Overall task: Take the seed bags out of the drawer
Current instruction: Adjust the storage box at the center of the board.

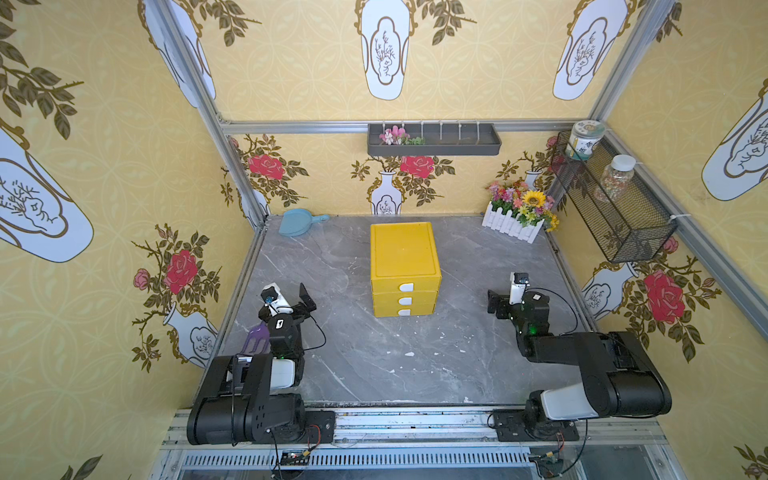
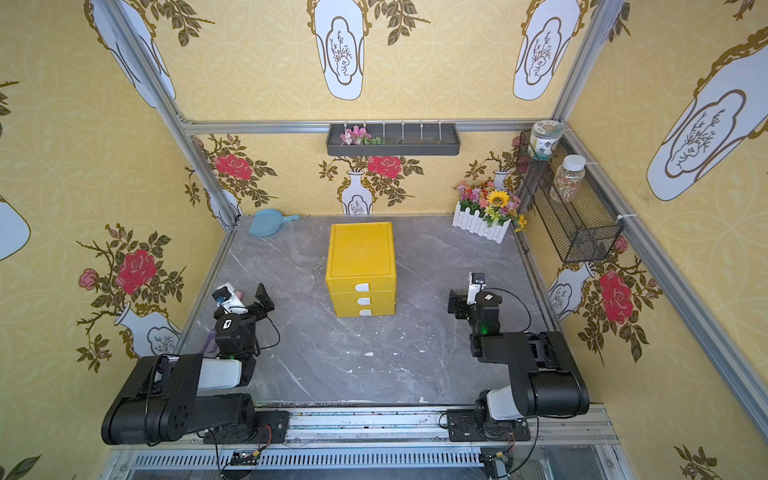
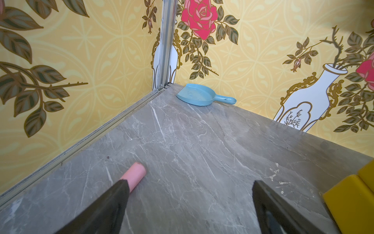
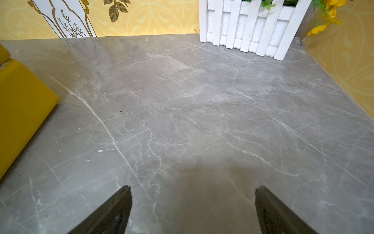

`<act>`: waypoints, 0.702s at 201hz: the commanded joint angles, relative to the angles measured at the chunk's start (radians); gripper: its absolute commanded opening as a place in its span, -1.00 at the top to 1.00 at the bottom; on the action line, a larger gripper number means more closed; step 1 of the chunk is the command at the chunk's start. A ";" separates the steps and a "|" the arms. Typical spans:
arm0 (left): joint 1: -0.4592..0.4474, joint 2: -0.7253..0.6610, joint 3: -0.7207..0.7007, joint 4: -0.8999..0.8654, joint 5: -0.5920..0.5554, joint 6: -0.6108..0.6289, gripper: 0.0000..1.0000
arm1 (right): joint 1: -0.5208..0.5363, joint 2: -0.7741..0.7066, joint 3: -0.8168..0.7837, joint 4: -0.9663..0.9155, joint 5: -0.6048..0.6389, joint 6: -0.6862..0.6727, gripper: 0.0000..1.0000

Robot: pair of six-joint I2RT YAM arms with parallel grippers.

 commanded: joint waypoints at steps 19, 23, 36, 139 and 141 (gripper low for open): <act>0.001 0.005 0.001 0.006 0.005 0.010 -1.00 | -0.004 -0.001 0.002 0.036 -0.011 -0.003 -0.94; 0.001 0.005 0.001 0.006 0.005 0.008 -1.00 | -0.003 -0.001 0.003 0.036 -0.011 -0.003 -0.94; 0.001 0.003 0.000 0.006 0.004 0.008 -1.00 | -0.004 -0.002 0.002 0.036 -0.013 -0.002 -0.94; -0.005 -0.307 0.055 -0.329 -0.088 -0.030 -1.00 | -0.008 -0.172 0.409 -0.782 0.084 0.185 -0.94; -0.005 -0.321 0.061 -0.362 -0.093 -0.039 -1.00 | -0.009 -0.172 0.421 -0.800 0.087 0.198 -0.94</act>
